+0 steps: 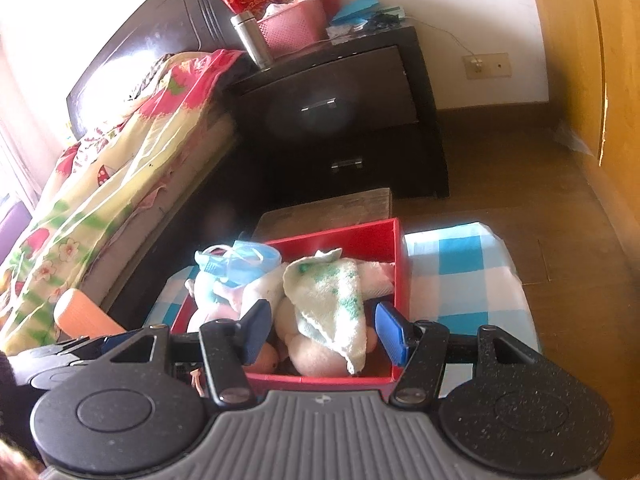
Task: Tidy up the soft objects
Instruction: 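Lower the mask and towel into the red box and open both grippers, then withdraw both grippers up from the red box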
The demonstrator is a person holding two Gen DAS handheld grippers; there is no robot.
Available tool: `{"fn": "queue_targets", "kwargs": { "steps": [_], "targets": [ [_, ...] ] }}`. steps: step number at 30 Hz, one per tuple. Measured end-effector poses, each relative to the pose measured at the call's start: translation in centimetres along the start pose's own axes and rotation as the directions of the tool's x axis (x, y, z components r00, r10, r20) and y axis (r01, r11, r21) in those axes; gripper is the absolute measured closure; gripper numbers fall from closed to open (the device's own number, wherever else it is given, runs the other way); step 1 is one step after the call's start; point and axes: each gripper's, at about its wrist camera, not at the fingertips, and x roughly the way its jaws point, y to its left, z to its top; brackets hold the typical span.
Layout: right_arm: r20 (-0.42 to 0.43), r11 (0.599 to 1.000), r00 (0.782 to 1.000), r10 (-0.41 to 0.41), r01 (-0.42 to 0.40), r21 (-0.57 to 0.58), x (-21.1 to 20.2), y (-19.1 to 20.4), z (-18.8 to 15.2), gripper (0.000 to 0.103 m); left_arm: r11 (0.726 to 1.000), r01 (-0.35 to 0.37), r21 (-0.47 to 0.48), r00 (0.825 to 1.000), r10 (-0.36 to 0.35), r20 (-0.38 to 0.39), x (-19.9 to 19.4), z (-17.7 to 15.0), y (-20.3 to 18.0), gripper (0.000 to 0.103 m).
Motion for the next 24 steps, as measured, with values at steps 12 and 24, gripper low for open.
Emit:
{"fn": "queue_targets", "kwargs": {
  "steps": [12, 24],
  "targets": [
    [-0.071, 0.998, 0.996, -0.048, 0.051, 0.047, -2.3, -3.1, -4.6, 0.067, 0.998, 0.045, 0.049, 0.997, -0.041, -0.066, -0.3, -3.2, -2.3, 0.021],
    [-0.067, 0.993, 0.995, -0.070, 0.076, 0.092, -4.3, -5.3, -5.9, 0.067, 0.991, 0.113, 0.074, 0.984, -0.102, -0.143, 0.0, -5.4, -4.6, 0.021]
  ]
}}
